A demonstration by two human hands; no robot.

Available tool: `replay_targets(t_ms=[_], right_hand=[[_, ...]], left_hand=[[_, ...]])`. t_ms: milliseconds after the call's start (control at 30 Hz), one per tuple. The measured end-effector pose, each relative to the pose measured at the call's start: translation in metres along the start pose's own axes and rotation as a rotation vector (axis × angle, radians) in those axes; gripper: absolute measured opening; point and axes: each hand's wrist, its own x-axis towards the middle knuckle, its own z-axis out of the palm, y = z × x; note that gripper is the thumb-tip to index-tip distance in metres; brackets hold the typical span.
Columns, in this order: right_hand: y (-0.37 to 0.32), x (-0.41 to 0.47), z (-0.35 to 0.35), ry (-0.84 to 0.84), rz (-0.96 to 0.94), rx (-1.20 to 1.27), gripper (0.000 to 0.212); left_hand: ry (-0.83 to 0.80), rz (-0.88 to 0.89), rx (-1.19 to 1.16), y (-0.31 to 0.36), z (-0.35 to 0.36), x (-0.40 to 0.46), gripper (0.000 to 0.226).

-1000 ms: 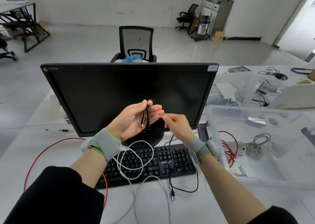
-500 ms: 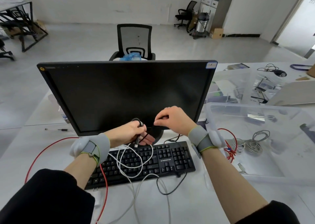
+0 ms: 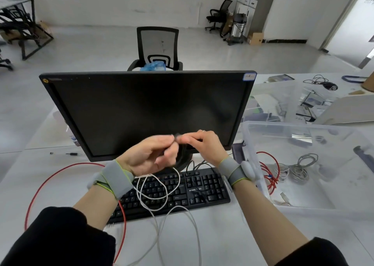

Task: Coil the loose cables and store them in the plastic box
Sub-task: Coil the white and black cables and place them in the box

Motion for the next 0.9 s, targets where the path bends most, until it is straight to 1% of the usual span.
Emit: replay_targets(t_ms=[67, 100, 167, 200, 233, 300, 333, 400, 467, 500, 533, 567, 600, 633, 700, 767, 800, 833, 900], right_hand=[[-0.001, -0.003, 0.008, -0.090, 0.037, -0.066, 0.025], [-0.003, -0.004, 0.013, -0.171, 0.057, -0.089, 0.026], [-0.011, -0.005, 0.022, -0.340, 0.080, -0.114, 0.026], [-0.015, -0.006, 0.026, -0.412, 0.088, -0.127, 0.026], [-0.018, -0.006, 0.028, -0.471, 0.094, -0.149, 0.026], [-0.022, -0.007, 0.024, -0.539, 0.103, -0.218, 0.025], [-0.022, -0.006, 0.019, -0.546, 0.096, -0.252, 0.025], [-0.020, -0.002, 0.005, -0.503, 0.063, -0.298, 0.021], [-0.017, 0.004, -0.009, -0.395, 0.037, -0.270, 0.017], [-0.016, 0.007, -0.014, -0.332, 0.026, -0.223, 0.014], [-0.015, 0.010, -0.018, -0.273, 0.015, -0.175, 0.012], [-0.015, 0.011, -0.021, -0.221, 0.007, -0.139, 0.011], [-0.013, 0.013, -0.022, -0.174, 0.002, -0.110, 0.010], [-0.011, 0.014, -0.022, -0.131, 0.004, -0.073, 0.010], [-0.006, 0.014, -0.020, -0.065, 0.036, 0.033, 0.011], [-0.001, 0.010, -0.013, -0.011, 0.072, 0.092, 0.016], [0.000, 0.008, -0.007, 0.004, 0.085, 0.073, 0.019], [0.001, 0.006, -0.001, -0.005, 0.092, 0.020, 0.021], [-0.002, 0.000, 0.012, -0.100, 0.086, -0.137, 0.024]], left_hand=[[0.178, 0.165, -0.204, 0.005, 0.002, 0.011, 0.013], [0.287, 0.228, -0.242, 0.009, 0.001, 0.015, 0.021], [0.419, 0.331, -0.228, 0.013, -0.004, 0.024, 0.034], [0.461, 0.359, -0.186, 0.013, -0.008, 0.027, 0.035], [0.520, 0.360, -0.079, 0.013, -0.013, 0.028, 0.034], [0.666, 0.301, 0.237, 0.012, -0.027, 0.028, 0.030], [0.707, 0.263, 0.381, 0.011, -0.033, 0.026, 0.026], [0.720, 0.114, 0.592, 0.007, -0.039, 0.018, 0.023], [0.615, -0.101, 0.804, -0.002, -0.040, 0.008, 0.022], [0.537, -0.201, 0.882, -0.006, -0.036, 0.004, 0.021], [0.457, -0.275, 0.908, -0.008, -0.032, 0.002, 0.021], [0.378, -0.311, 0.874, -0.008, -0.026, 0.000, 0.022], [0.303, -0.315, 0.791, -0.007, -0.022, -0.001, 0.025], [0.242, -0.292, 0.667, -0.005, -0.017, -0.002, 0.027], [0.175, -0.191, 0.350, 0.000, -0.011, -0.003, 0.030], [0.167, -0.067, 0.063, 0.006, -0.004, -0.003, 0.030], [0.183, -0.005, -0.048, 0.009, 0.000, -0.002, 0.029], [0.213, 0.062, -0.135, 0.011, 0.003, 0.001, 0.028], [0.326, 0.203, -0.234, 0.012, 0.003, 0.012, 0.026]])
